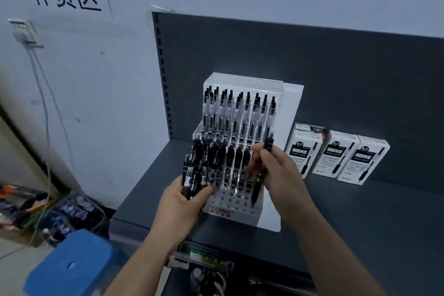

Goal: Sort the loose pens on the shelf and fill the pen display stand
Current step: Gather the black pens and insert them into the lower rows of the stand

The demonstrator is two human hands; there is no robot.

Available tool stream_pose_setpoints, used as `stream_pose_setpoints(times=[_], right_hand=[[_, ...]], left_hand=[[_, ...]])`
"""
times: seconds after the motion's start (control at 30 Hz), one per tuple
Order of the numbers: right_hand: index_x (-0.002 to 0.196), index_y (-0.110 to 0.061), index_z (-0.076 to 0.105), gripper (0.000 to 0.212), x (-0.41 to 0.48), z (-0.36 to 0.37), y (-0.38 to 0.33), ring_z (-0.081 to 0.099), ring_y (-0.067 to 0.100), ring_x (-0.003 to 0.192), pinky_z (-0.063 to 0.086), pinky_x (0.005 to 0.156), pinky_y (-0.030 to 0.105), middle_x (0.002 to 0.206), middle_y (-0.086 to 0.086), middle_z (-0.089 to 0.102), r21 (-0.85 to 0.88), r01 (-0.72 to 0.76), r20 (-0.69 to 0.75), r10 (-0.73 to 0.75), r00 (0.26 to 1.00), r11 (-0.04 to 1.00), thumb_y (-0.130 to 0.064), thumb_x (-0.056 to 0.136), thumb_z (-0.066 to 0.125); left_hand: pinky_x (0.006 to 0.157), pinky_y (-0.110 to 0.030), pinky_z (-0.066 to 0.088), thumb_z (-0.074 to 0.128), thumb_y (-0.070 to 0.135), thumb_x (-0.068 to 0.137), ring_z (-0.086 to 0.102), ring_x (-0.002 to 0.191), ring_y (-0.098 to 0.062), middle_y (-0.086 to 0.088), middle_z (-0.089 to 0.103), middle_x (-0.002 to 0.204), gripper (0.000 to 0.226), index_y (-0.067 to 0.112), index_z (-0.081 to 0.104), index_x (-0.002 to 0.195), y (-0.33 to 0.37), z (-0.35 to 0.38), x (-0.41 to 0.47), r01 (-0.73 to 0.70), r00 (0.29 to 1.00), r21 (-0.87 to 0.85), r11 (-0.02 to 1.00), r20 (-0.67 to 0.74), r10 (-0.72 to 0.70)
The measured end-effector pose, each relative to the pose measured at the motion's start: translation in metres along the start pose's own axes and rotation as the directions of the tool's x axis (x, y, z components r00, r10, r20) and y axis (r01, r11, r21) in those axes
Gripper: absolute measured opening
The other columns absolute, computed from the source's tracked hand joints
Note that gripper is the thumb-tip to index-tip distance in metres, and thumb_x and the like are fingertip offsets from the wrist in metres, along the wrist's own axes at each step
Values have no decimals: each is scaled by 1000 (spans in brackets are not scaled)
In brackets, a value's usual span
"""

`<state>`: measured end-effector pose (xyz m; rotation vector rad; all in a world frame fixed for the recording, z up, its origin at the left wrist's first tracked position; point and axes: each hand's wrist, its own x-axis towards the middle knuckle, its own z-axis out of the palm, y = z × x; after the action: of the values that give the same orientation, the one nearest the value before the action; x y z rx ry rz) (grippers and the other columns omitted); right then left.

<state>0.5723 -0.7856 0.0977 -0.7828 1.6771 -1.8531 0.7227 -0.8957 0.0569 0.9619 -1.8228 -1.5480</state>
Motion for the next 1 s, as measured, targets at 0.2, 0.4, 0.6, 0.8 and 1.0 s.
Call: stream_pose_setpoints(times=[0.2,0.4,0.6,0.8,1.0], right_hand=[[98,-21,75,19,4,-1,-5,66,-1,87,49,71,9,96,-6,75,-117,73,0,-73,997,990,-11,83,72],[94,-21,74,21,11,1,-3,71,14,82,57,78,21,85,-1,75,-195,87,-40,-97,994,977,-3,82,72],[93,-17,69,12,17,-1,1,71,7,75,59,79,29,80,-2,73,-445,126,-13,-147,989,886,-10,94,60],[88,-13,71,15,24,8,2,69,25,70,57,65,47,74,-1,71,-629,167,16,-202,979,759,-18,95,59],[83,-9,70,19,32,14,-4,69,20,69,57,63,44,74,2,72,-679,188,45,-216,975,710,-21,94,60]], left_hand=[[45,-14,34,71,28,83,48,42,3,18,58,51,18,18,65,97,-4,-4,6,-22,1000,30,999,-8,23],[44,-15,35,72,25,84,47,40,1,15,57,50,16,17,63,95,-6,-5,11,-15,999,-15,1000,-37,14],[47,-17,36,71,22,84,48,40,2,18,57,49,15,15,63,95,-9,-9,15,-24,998,-43,999,-56,21],[47,-19,35,71,20,85,47,40,2,18,56,49,15,14,63,96,-10,-12,20,-32,998,-63,997,-60,28],[43,-21,34,72,22,84,38,39,-6,13,56,48,17,14,63,96,-14,-17,23,-35,997,-61,998,-72,30]])
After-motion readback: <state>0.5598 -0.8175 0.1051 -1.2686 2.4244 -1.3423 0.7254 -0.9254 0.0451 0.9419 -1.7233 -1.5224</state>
